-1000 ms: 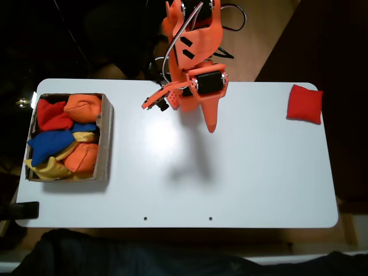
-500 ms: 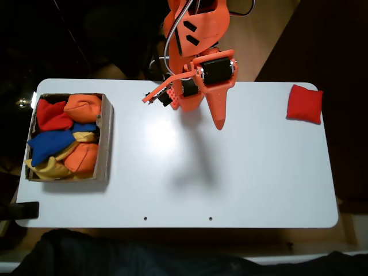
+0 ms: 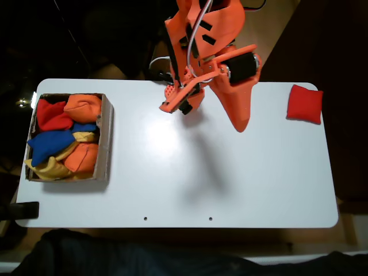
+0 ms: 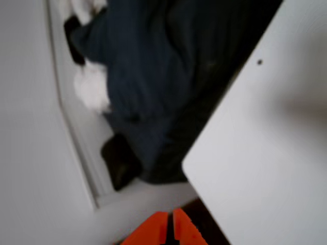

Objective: Grasp a bag and put it in the box.

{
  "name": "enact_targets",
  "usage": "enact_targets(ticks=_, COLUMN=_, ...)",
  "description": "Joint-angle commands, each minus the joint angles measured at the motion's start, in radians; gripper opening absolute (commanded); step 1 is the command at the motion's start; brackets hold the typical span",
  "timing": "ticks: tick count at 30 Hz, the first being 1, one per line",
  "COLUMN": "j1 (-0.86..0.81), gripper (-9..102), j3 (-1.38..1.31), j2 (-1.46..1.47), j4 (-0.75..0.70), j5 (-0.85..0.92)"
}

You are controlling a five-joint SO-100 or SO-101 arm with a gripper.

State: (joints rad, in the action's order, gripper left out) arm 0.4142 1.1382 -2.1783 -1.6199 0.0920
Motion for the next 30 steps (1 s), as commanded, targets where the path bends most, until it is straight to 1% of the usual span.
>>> enact_targets(ticks=1, j1=0.034, gripper=1, j3=-0.051, j2=0.025, j4=0.026, j5=0.040)
enact_targets(ticks=21, j1=0.232, gripper=1, j3=-0.143, j2=0.268, j4=0.100, j5=0.252)
enact_targets(ticks=30, j1=0.295, gripper=1, j3=-0.144, j2=0.353, j4=0.143, j5=0.298)
